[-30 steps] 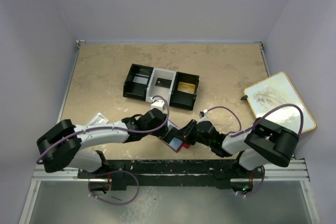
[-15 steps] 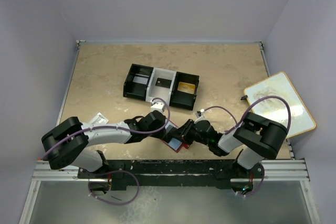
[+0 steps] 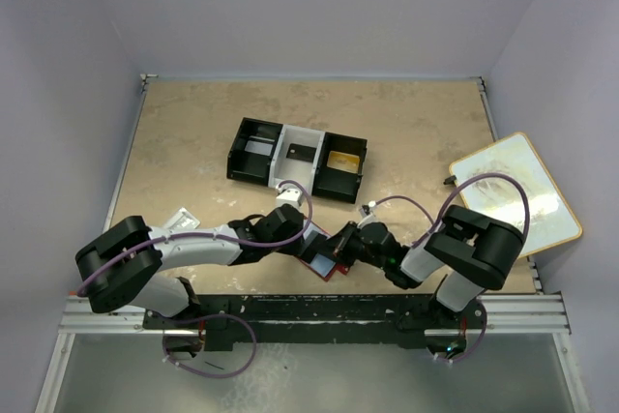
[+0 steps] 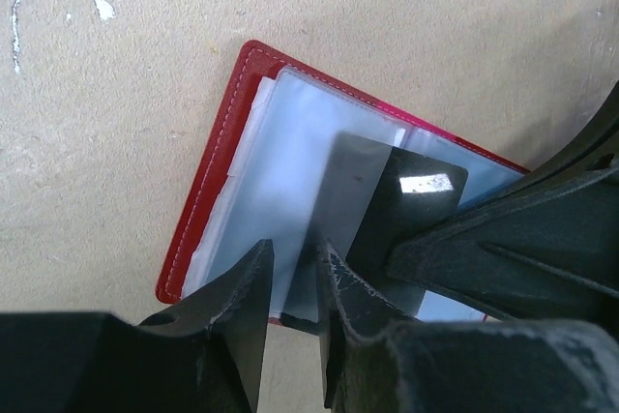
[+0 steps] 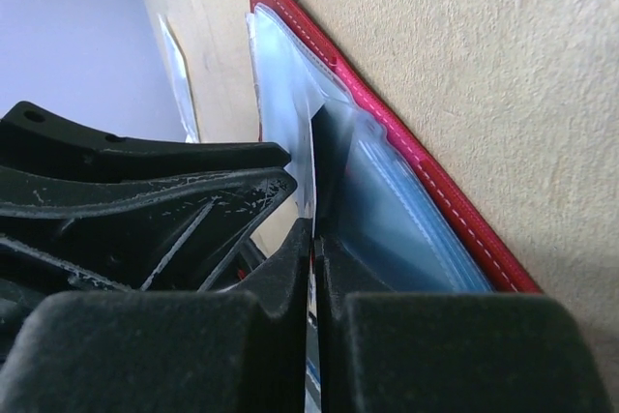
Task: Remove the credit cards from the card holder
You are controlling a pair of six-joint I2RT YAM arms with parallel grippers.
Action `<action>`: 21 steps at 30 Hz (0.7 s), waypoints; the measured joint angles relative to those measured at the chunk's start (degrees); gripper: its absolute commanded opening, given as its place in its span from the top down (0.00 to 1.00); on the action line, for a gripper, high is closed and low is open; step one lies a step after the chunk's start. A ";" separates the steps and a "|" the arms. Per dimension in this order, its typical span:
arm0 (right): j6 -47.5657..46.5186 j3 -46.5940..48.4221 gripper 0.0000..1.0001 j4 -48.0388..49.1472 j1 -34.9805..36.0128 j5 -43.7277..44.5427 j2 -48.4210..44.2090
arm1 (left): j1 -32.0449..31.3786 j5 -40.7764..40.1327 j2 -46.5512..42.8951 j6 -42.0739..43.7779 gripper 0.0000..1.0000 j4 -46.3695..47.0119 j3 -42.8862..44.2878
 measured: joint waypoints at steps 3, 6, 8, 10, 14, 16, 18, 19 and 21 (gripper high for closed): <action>0.00 -0.50 0.99 -0.50 0.00 0.04 -1.25 | 0.00 -0.15 0.00 0.00 0.77 -0.04 0.00; 0.11 -1.25 0.98 -1.92 0.00 0.09 -2.99 | 0.00 -0.15 0.00 0.00 0.78 -0.07 0.00; 0.48 -1.64 0.96 -2.58 0.00 0.13 -3.65 | 0.00 -0.17 0.00 0.00 0.78 -0.07 0.00; 0.87 -2.16 0.91 -2.64 0.00 0.15 -3.85 | 0.00 -0.15 -0.02 0.00 0.78 -0.07 0.00; 1.25 -2.27 0.84 -2.47 0.00 0.07 -3.32 | 0.00 -0.15 -0.02 0.00 0.78 -0.09 0.00; 1.55 -2.27 0.82 -1.44 0.00 0.02 -2.19 | 0.00 -0.15 -0.02 0.00 0.78 -0.09 0.00; 1.68 -2.19 0.82 0.42 0.00 -0.04 -0.94 | 0.00 -0.15 -0.02 0.00 0.78 -0.09 0.00; 1.75 -2.12 0.83 1.11 0.00 -0.07 -0.33 | 0.00 -0.15 -0.07 0.00 0.78 -0.15 0.00; 1.79 -2.01 0.90 2.34 0.00 -0.15 0.66 | 0.00 -0.13 -0.20 0.00 0.78 -0.42 0.00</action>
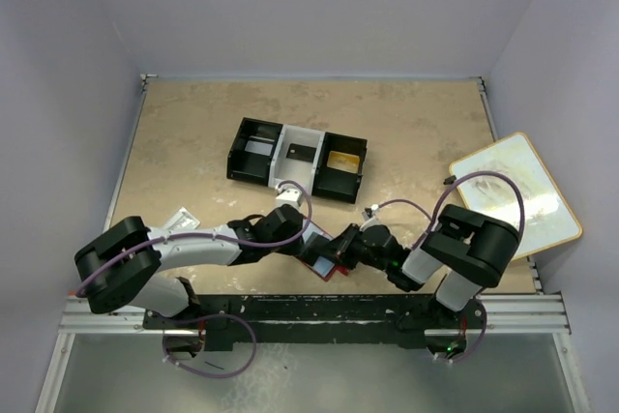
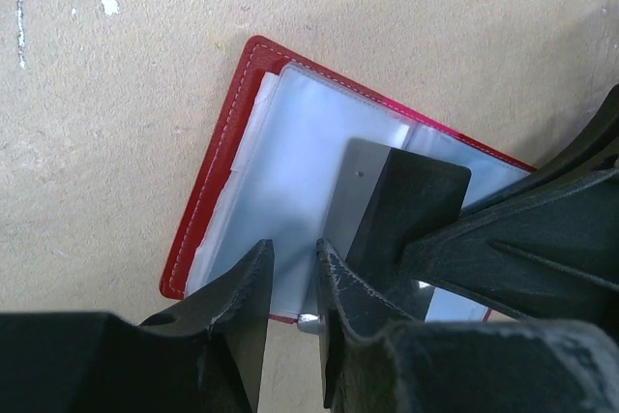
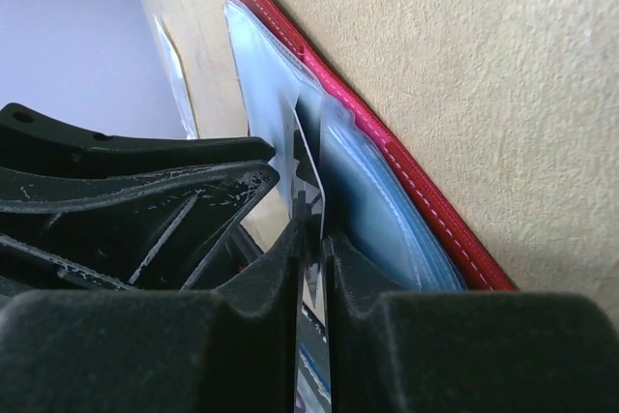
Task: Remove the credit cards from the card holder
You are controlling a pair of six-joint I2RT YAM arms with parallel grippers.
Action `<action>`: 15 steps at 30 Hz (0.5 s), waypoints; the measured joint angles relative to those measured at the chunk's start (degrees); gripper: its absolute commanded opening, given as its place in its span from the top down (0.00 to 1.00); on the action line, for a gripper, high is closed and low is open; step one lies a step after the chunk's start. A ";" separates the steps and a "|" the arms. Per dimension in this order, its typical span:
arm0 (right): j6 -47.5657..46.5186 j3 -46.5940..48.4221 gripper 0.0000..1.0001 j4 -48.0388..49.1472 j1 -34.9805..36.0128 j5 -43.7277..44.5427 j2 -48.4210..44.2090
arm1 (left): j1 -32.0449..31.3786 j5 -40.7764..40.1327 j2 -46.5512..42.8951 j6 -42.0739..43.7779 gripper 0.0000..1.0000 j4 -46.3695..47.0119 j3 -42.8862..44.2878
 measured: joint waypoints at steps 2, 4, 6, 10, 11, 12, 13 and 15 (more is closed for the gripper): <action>-0.02 0.00 0.99 0.57 0.00 -0.02 0.44 | 0.00 -0.02 -0.22 0.00 0.78 -0.39 0.00; -0.15 0.00 1.00 0.81 0.00 -0.04 0.42 | 0.00 -0.02 -0.42 0.00 0.78 -0.74 -0.02; -0.31 0.00 1.00 0.90 0.00 0.02 0.00 | 0.00 -0.07 -0.76 -0.02 0.78 -1.40 -0.04; -1.14 -0.02 1.00 -2.69 0.00 0.26 -3.80 | 0.00 -0.74 -1.81 -0.02 0.79 -3.08 -0.24; -1.55 -0.04 1.00 -4.26 0.00 0.33 -5.46 | 0.00 -0.98 -2.08 -0.04 0.79 -3.48 -0.26; -1.97 -0.02 1.00 -5.57 0.00 0.42 -6.88 | 0.00 -1.36 -2.43 -0.04 0.79 -3.74 -0.33; -2.51 -0.02 1.00 -7.50 0.00 0.57 -8.72 | 0.00 -1.64 -2.80 -0.04 0.79 -4.11 -0.35; -3.80 0.09 1.00 -12.20 0.00 1.09 -12.72 | 0.00 -2.38 -3.63 -0.11 0.79 -4.79 -0.35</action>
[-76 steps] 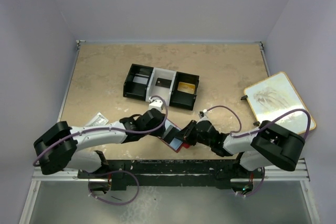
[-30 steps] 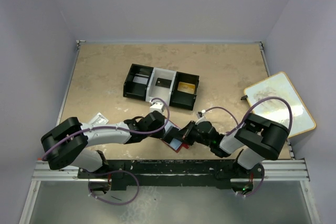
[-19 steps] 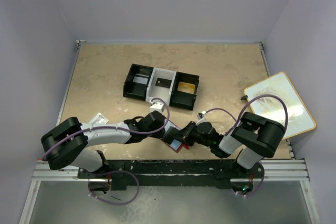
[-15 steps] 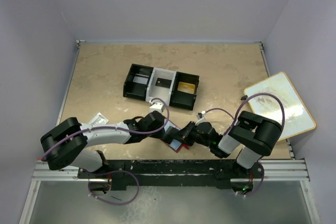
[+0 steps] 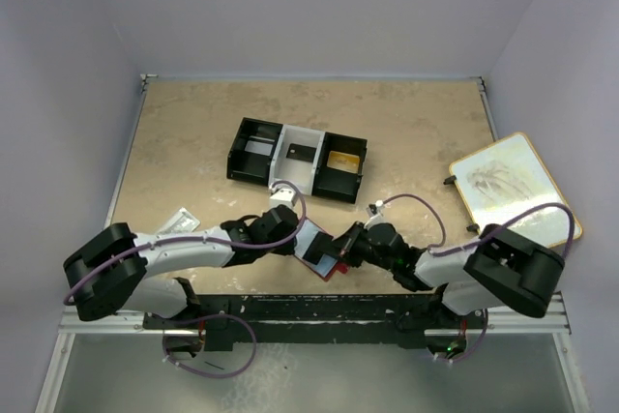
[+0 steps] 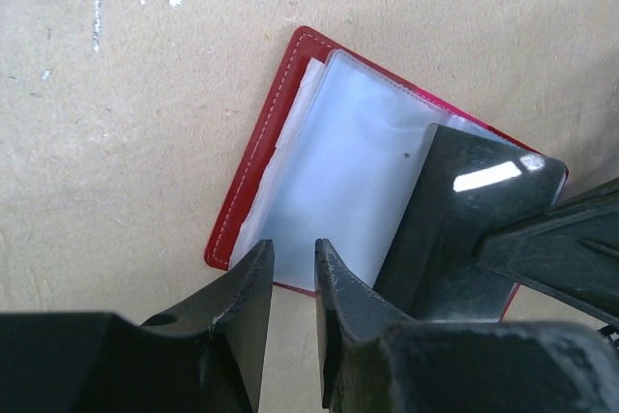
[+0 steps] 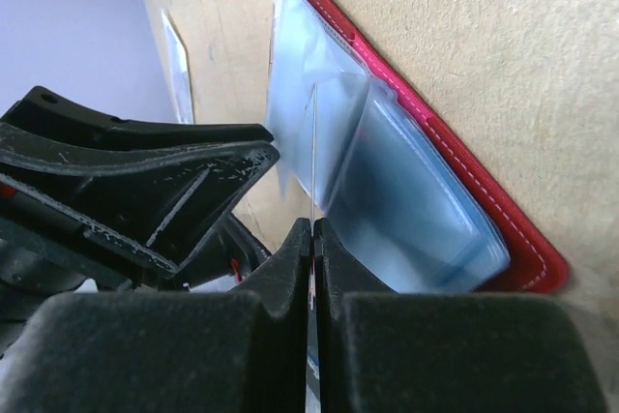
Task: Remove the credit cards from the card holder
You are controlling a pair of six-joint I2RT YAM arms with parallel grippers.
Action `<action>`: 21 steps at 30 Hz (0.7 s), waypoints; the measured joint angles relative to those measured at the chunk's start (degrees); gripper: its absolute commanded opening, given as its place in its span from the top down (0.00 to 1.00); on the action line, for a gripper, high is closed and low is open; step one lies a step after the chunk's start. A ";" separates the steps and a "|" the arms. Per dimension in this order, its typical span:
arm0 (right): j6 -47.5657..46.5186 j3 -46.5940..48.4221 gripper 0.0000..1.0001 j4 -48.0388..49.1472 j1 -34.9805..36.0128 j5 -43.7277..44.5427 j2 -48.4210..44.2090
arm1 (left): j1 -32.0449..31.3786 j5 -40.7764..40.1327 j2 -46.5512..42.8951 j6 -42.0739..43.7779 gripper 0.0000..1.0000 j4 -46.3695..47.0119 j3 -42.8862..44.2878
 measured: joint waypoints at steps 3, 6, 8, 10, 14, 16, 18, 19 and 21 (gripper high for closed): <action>-1.64 0.13 1.00 -6.19 0.00 1.20 -5.09 | 0.00 -1.20 -1.14 -0.35 0.79 -0.68 0.00; -3.43 1.14 1.00 -14.78 0.02 3.74 -11.45 | 0.00 -2.38 -2.01 -0.81 0.79 -1.44 0.00; -4.79 2.29 1.00 -20.48 0.02 5.68 -15.69 | 0.00 -3.19 -2.97 -1.01 0.77 -2.08 0.00; -5.84 3.28 1.00 -24.92 0.02 7.58 -19.32 | 0.00 -4.22 -5.07 -1.33 0.74 -2.95 0.00; -8.26 4.07 1.00 -31.50 0.02 11.52 -27.28 | 0.00 -6.27 -8.90 -1.36 0.67 -4.90 0.02; -9.86 4.07 1.00 -32.81 0.00 12.87 -30.27 | 0.00 -7.26 -10.38 -1.31 0.63 -6.62 0.28; -11.76 4.07 1.00 -33.09 0.02 13.73 -32.46 | 0.00 -8.24 -11.43 -0.87 0.62 -8.94 1.31; -12.94 4.09 1.00 -33.00 0.02 14.14 -33.24 | 0.00 -8.52 -11.72 -0.52 0.61 -10.36 2.21; -15.10 4.11 1.00 -32.74 0.02 14.49 -34.25 | 0.00 -9.18 -11.93 0.37 0.56 -13.16 4.44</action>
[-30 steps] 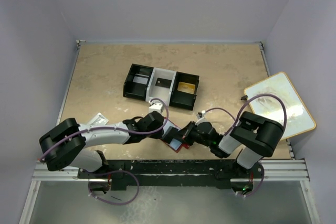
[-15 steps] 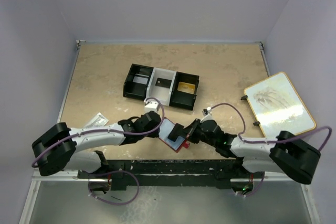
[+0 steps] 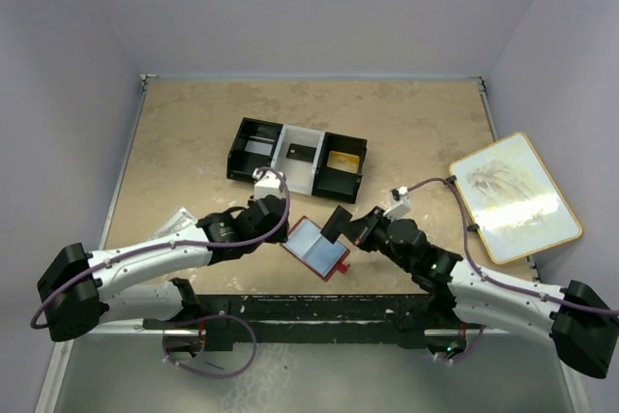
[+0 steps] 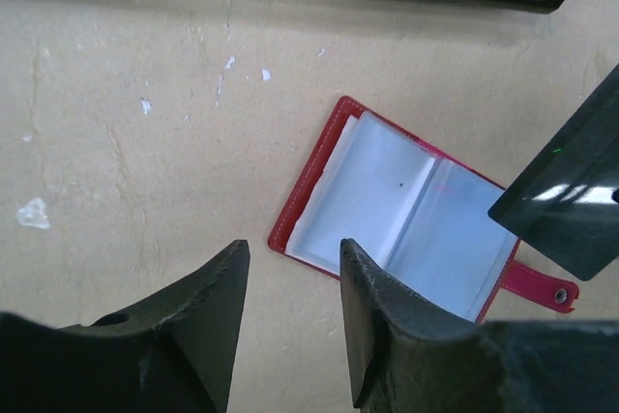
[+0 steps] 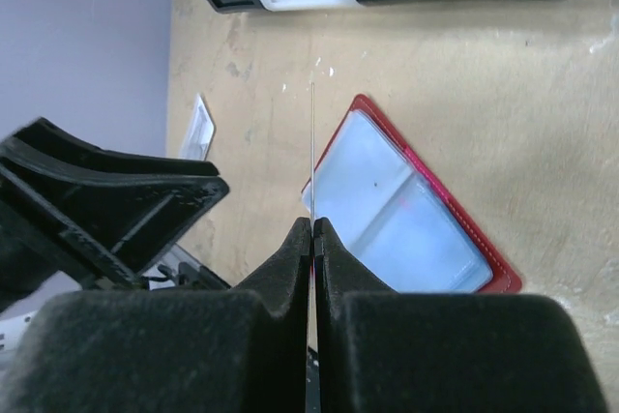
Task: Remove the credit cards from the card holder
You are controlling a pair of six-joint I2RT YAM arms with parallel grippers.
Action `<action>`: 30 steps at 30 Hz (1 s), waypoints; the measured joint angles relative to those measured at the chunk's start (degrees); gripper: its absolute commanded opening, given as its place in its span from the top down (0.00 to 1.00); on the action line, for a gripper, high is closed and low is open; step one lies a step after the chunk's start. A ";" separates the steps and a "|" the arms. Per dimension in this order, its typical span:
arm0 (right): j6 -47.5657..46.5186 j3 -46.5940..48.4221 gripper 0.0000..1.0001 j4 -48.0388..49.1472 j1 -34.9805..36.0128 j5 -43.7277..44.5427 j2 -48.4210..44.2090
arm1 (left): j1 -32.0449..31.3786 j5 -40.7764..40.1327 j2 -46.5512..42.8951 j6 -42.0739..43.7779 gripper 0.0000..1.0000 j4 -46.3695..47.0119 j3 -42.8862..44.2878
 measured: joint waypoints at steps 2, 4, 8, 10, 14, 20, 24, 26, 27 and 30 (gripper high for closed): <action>-2.75 0.39 1.00 0.33 0.00 0.42 -0.44 | 0.00 -1.07 -0.02 1.25 0.50 -3.54 3.26; -5.42 1.31 1.00 0.74 0.00 0.96 -0.42 | 0.00 -2.19 -0.04 2.54 0.46 -7.13 6.69; -10.14 4.13 1.00 1.01 0.00 1.18 -0.11 | 0.00 -5.53 0.26 4.85 0.30 -15.15 14.16; -12.44 6.73 1.00 0.37 -0.02 1.22 0.61 | 0.07 -8.26 0.37 5.90 0.24 -18.08 16.87; -17.35 12.57 1.00 -1.49 0.00 1.60 2.64 | 3.52 -12.13 0.24 8.72 0.19 -21.70 18.82; -25.33 19.65 1.00 -2.67 0.00 1.86 7.87 | 17.38 -12.37 -0.87 13.44 0.17 -22.67 18.67; -30.21 25.18 1.00 -4.63 0.00 2.49 13.73 | 22.93 -12.85 -4.59 13.84 0.17 -20.35 15.52; -32.00 29.03 1.00 -6.58 0.00 3.19 17.79 | 23.43 -13.94 -5.20 13.79 0.17 -20.79 15.13; -32.85 31.91 1.00 -8.02 -0.02 3.69 20.63 | 23.54 -14.58 -5.40 13.77 0.17 -20.65 14.99; -34.86 40.52 1.00 -11.91 -0.02 5.81 29.46 | 23.58 -16.72 -6.05 13.70 0.17 -20.76 14.82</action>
